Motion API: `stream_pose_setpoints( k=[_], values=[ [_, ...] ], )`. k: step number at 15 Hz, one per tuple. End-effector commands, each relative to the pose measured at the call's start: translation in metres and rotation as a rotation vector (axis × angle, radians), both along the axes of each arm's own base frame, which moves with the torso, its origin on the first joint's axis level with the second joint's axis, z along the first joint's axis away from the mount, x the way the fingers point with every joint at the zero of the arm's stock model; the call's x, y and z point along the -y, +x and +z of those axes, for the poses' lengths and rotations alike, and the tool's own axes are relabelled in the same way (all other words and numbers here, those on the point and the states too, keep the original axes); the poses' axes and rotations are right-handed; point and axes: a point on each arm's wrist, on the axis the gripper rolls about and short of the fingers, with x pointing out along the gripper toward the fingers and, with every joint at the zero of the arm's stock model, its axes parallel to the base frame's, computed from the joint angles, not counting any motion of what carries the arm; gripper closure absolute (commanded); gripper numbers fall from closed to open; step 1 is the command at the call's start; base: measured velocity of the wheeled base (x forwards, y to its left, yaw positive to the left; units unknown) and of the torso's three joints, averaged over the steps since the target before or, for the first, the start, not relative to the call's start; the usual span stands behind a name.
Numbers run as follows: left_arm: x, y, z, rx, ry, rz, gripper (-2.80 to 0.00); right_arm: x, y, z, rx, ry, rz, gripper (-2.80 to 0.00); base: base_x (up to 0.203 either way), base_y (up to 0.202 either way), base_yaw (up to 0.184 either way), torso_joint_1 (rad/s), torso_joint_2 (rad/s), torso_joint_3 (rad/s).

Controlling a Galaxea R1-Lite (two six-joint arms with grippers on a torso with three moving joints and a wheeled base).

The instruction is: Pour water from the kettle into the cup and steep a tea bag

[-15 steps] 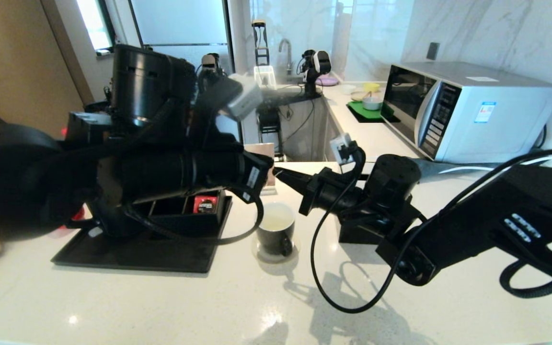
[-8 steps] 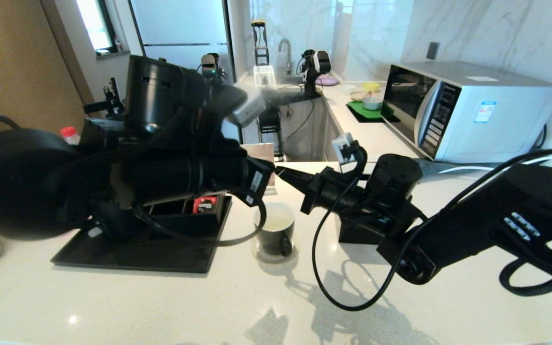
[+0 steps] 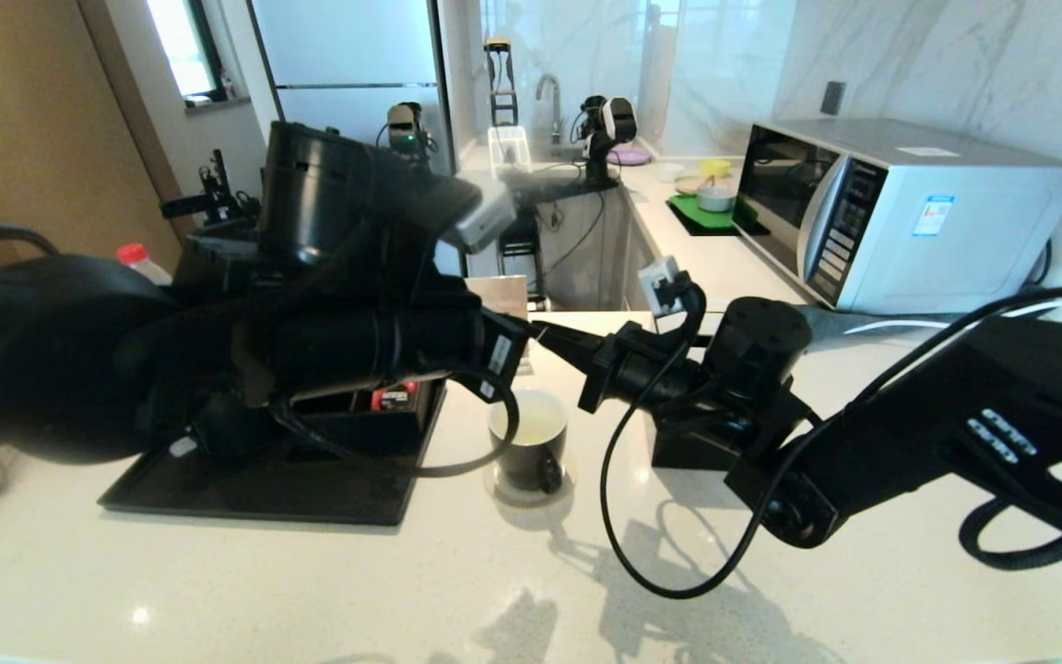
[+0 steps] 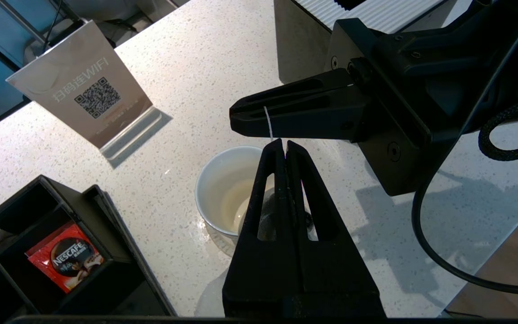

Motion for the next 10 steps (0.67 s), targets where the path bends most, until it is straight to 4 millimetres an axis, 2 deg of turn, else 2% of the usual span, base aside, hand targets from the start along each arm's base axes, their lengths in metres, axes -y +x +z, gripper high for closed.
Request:
stream_pose_setpoints(
  k=[1, 6, 7, 10],
  values=[
    [0.0002, 0.001, -0.0014, -0.003, 0.002, 0.002, 0.0, 0.0, 0.0004, -0.0012, 0.004, 0.003, 0.002, 0.0, 0.0, 0.0, 0.0, 0.0, 0.0, 0.0],
    [0.0015, 0.0028, -0.0043, -0.021, -0.006, 0.01, 0.0, -0.0002, 0.0007, -0.0015, 0.003, 0.003, 0.0, 0.0, 0.0, 0.0, 0.0, 0.0, 0.0, 0.0],
    [0.0018, 0.0026, -0.0043, -0.022, -0.007, 0.008, -2.8, -0.0002, 0.0007, -0.0016, 0.003, 0.003, 0.0, 0.0, 0.0, 0.0, 0.0, 0.0, 0.0, 0.0],
    [0.0017, 0.0026, -0.0043, -0.022, -0.006, 0.01, -2.8, -0.0002, 0.0006, -0.0016, 0.004, 0.003, 0.0, 0.0, 0.0, 0.0, 0.0, 0.0, 0.0, 0.0]
  ],
)
